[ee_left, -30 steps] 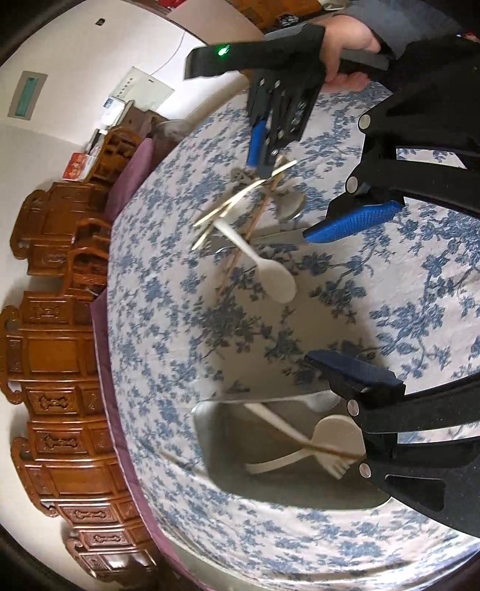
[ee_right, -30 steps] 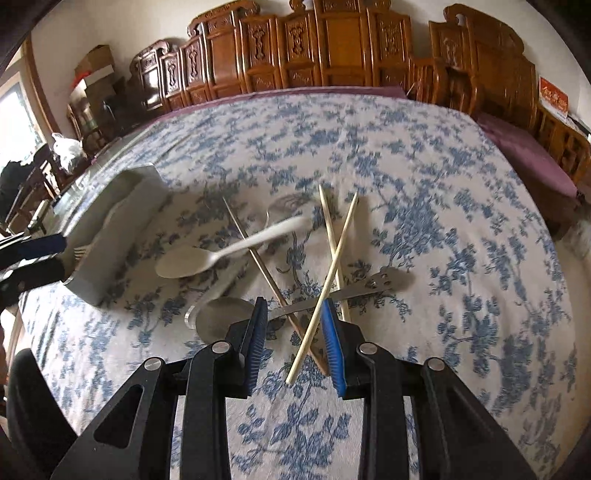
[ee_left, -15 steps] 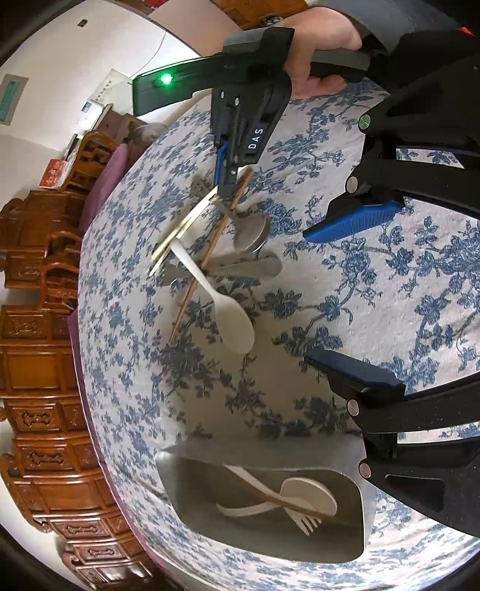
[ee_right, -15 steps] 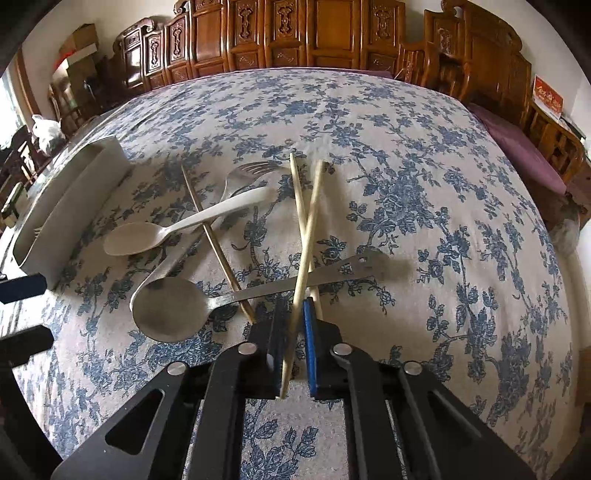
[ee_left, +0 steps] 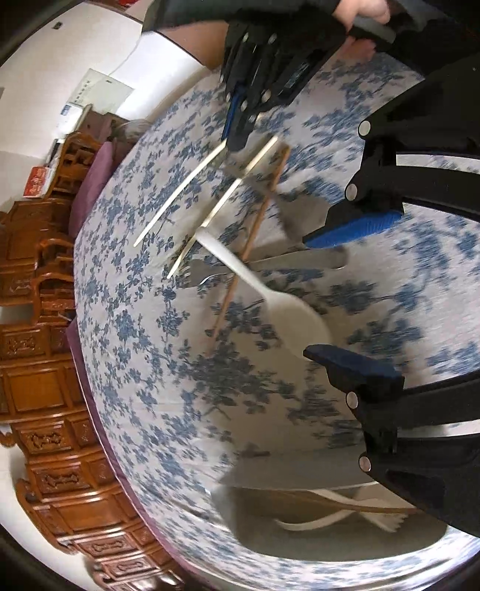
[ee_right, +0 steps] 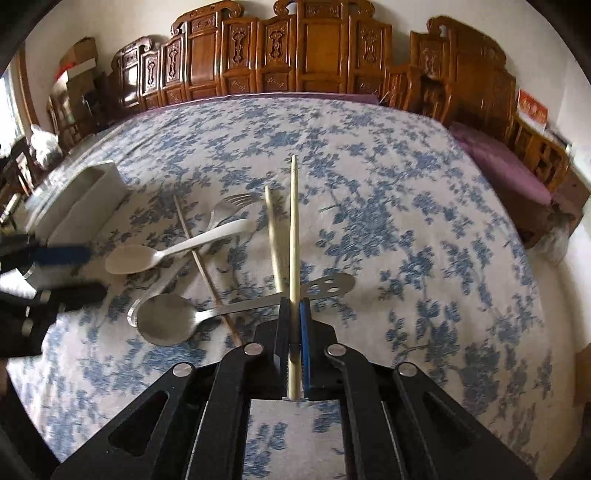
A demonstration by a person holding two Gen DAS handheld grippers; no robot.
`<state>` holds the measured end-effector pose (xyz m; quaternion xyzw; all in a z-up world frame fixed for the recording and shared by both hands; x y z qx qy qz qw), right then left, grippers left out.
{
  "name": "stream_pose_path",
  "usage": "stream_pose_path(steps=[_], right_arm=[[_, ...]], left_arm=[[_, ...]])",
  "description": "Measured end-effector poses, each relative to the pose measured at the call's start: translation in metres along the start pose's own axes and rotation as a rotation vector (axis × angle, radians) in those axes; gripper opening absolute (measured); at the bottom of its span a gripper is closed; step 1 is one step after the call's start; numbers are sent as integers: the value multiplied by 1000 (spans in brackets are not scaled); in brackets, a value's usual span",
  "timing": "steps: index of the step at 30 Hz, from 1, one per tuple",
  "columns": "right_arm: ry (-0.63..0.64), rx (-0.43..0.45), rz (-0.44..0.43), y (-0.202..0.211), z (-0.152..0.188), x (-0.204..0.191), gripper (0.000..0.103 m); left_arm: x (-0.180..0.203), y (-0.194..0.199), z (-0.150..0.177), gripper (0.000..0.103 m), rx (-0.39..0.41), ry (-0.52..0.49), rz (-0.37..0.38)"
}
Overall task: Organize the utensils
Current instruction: 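Grasp a bamboo chopstick with the right tool while the left grasps the metal knife, then carry the knife with the left tool into the tray while the right drops the bamboo chopstick there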
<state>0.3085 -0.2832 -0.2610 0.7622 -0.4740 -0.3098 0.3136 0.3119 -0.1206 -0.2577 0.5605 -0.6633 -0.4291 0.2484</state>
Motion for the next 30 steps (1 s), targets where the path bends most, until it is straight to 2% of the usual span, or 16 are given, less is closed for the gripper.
stream_pose_path(steps=[10, 17, 19, 21, 30], right_arm=[[-33, 24, -32, 4, -3, 3, 6], [-53, 29, -43, 4, -4, 3, 6], [-53, 37, -46, 5, -4, 3, 6], [-52, 40, -45, 5, -4, 2, 6], [-56, 44, -56, 8, -3, -7, 6]], left_arm=[[6, -47, -27, 30, -94, -85, -35], [8, -60, -36, 28, -107, -78, -23], [8, -61, -39, 12, -111, -63, -1], [10, -61, -39, 6, -106, -72, -10], [-1, -33, -35, 5, -56, -41, -24]])
Point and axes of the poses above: each gripper's, at about its wrist camera, not at the fingertips, and y roughly against the way its jaws point, x to its right, z to its underside, the point moved 1 cm from there along -y, roughly the way its jaws point, and after that the axes turned 11 degrees about -z, right-handed, at the moved point
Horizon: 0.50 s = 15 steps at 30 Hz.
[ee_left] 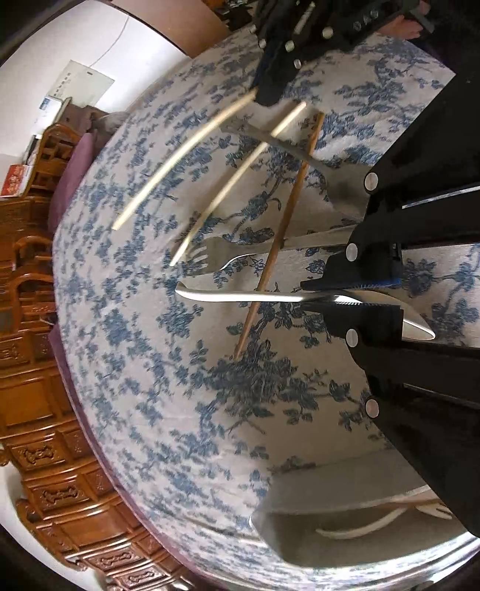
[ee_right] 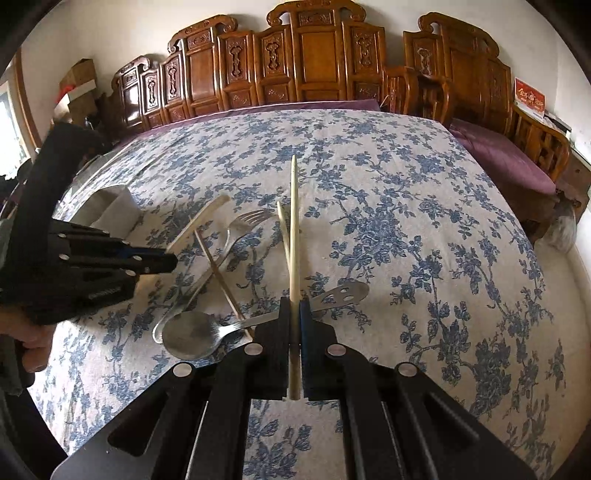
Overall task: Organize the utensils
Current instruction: 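Carry the knife with the left tool into the tray while the right drops the bamboo chopstick there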
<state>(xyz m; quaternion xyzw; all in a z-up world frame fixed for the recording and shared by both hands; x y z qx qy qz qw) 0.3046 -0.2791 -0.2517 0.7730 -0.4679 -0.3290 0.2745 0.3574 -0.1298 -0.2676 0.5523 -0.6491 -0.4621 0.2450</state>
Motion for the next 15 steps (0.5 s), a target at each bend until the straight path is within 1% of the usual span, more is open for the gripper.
stream_pose_path(steps=[5, 11, 15], right_arm=[[9, 3, -21, 3, 1, -10, 6], [40, 0, -34, 4, 3, -26, 6], [102, -9, -39, 2, 5, -44, 6]], left_arm=[[-12, 27, 2, 5, 44, 11, -5], [-29, 50, 3, 5, 77, 29, -17], [-47, 64, 5, 5, 92, 45, -34]])
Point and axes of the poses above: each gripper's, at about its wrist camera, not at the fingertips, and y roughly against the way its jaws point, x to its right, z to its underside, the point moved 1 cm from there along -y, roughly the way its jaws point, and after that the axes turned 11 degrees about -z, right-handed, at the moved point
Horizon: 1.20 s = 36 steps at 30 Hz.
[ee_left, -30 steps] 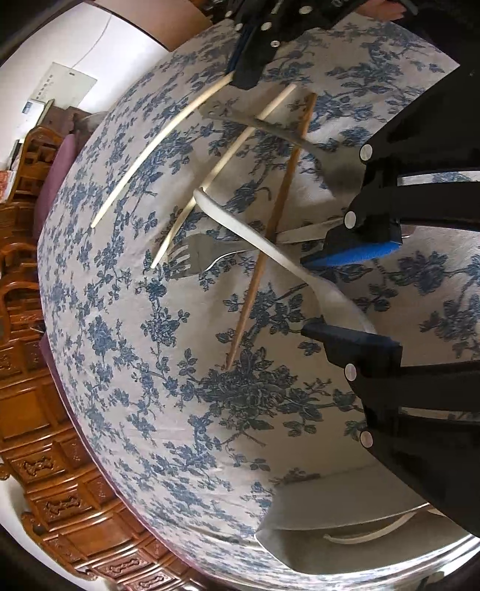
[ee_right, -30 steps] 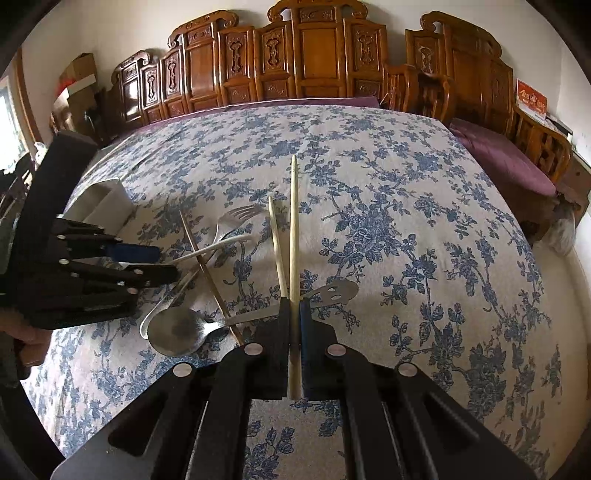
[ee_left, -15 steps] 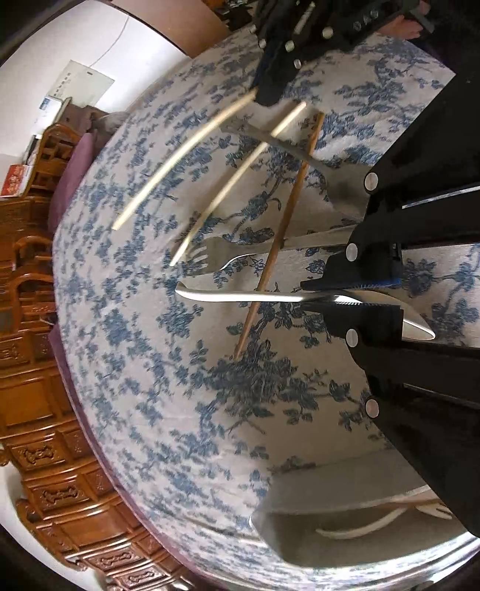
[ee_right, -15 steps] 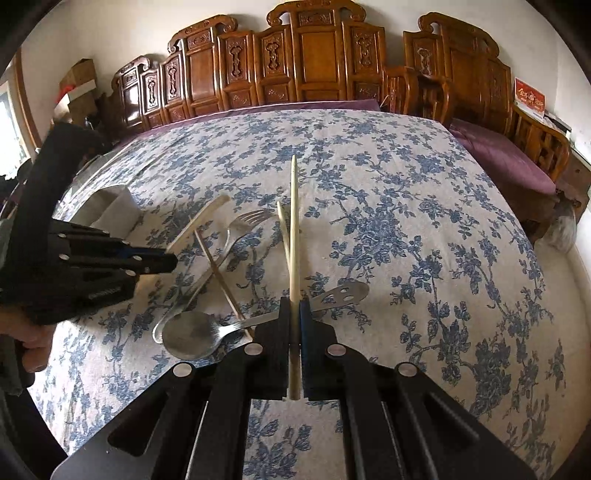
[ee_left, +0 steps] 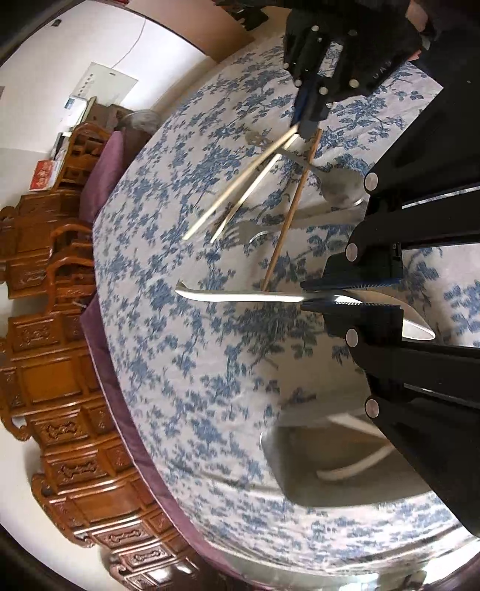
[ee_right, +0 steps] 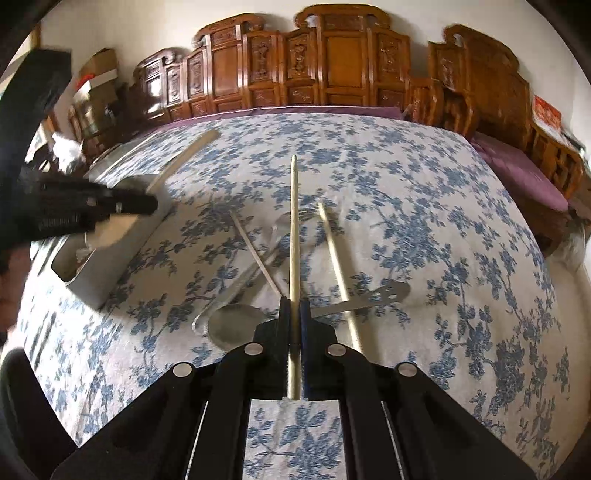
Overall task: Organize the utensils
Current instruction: 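Carry the knife with the left tool into the tray while the right drops the bamboo chopstick there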
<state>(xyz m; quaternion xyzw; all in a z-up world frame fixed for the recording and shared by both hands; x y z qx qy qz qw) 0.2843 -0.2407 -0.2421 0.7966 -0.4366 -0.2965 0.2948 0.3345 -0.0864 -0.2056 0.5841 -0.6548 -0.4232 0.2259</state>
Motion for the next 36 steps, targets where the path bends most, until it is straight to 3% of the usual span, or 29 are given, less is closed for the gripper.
stream_pose_path(steps=[10, 18, 29, 36], right_arm=[[73, -10, -52, -5, -4, -33, 6], [113, -19, -89, -11, -7, -56, 6], [160, -39, -141, -21, -16, -97, 6], [149, -24, -183, -28, -33, -120, 6]], left_arm=[[-51, 18, 13, 5, 2, 44, -49], [-99, -1, 35, 5, -63, 122, -86], [-121, -30, 48, 5, -134, 182, -97], [-131, -27, 55, 6, -130, 192, -99]])
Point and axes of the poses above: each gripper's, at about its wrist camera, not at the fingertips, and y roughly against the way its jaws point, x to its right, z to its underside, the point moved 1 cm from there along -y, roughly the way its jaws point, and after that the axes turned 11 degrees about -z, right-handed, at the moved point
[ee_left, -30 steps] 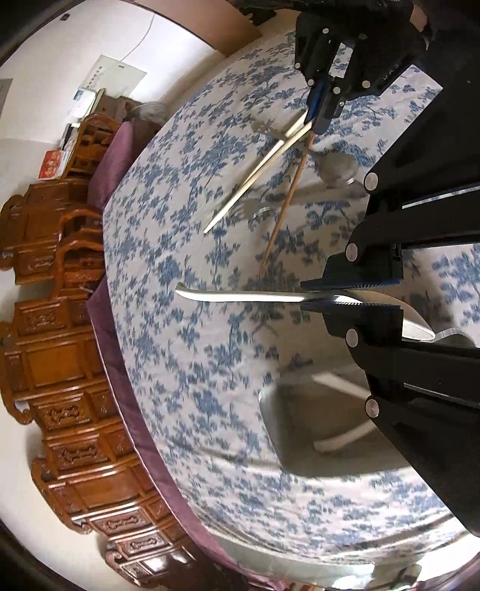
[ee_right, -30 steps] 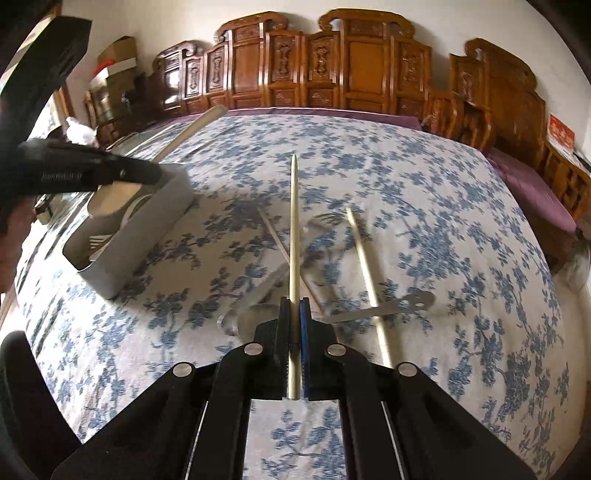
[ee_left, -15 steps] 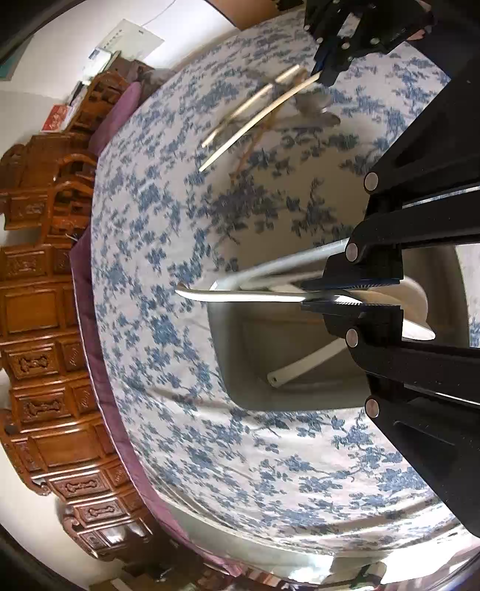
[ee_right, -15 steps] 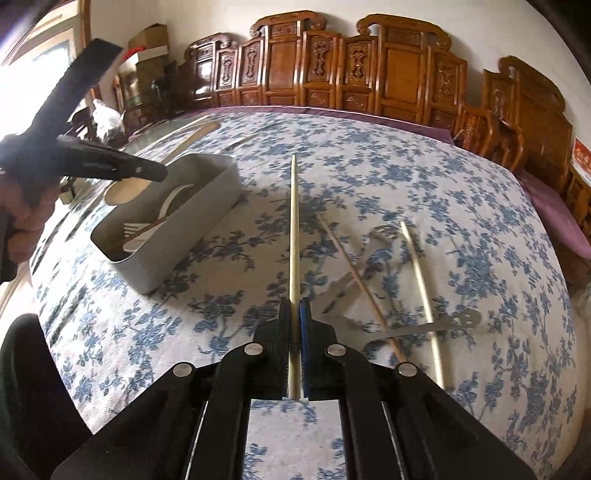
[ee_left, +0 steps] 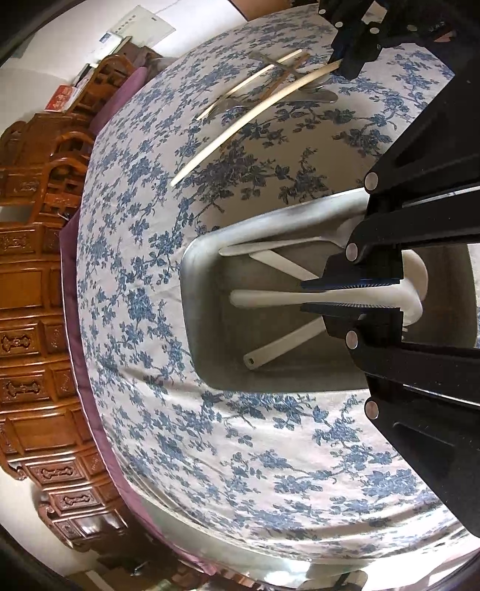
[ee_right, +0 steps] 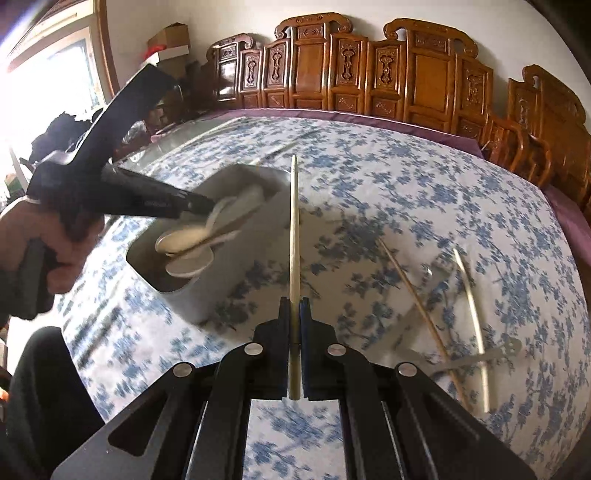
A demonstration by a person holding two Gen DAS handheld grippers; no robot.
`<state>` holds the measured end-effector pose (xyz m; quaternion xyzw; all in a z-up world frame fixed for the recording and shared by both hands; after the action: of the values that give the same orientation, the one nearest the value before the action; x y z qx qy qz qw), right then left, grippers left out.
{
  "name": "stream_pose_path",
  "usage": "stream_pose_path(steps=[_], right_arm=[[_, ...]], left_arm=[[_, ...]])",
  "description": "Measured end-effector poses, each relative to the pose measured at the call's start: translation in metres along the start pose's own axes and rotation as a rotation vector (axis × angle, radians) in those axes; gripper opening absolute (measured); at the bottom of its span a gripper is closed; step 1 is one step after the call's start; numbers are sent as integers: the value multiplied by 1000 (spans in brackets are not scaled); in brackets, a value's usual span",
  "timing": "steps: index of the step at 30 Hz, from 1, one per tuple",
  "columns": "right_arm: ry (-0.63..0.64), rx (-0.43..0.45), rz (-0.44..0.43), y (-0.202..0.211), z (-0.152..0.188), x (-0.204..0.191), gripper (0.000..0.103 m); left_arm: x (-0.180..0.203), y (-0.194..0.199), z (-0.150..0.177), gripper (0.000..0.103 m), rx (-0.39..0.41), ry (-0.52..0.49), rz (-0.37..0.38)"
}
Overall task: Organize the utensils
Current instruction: 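Carry the knife with the left tool into the tray while the right drops the bamboo chopstick there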
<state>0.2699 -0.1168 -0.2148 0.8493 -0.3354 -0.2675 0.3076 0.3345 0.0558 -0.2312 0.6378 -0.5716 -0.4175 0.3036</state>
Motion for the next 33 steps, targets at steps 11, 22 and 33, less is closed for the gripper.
stream_pose_path(steps=[11, 22, 33], right_arm=[[17, -35, -38, -35, -28, -42, 6], [-38, -93, -62, -71, -45, -58, 6], [-61, -142, -43, -100, -47, -67, 6]], left_arm=[[-39, 38, 16, 15, 86, 15, -6], [-79, 55, 37, 15, 130, 71, 7], [-96, 53, 46, 15, 126, 89, 7]])
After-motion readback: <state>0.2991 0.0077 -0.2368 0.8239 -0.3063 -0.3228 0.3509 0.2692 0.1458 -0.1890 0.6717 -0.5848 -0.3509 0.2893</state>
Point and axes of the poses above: each gripper's, at about its wrist camera, not at the fingertips, and y roughly against the way its jaws point, x to its right, z to its underside, the point moved 1 cm from there along -y, roughly the way its jaws point, and after that the axes turned 11 degrees about -z, right-handed, at the moved point
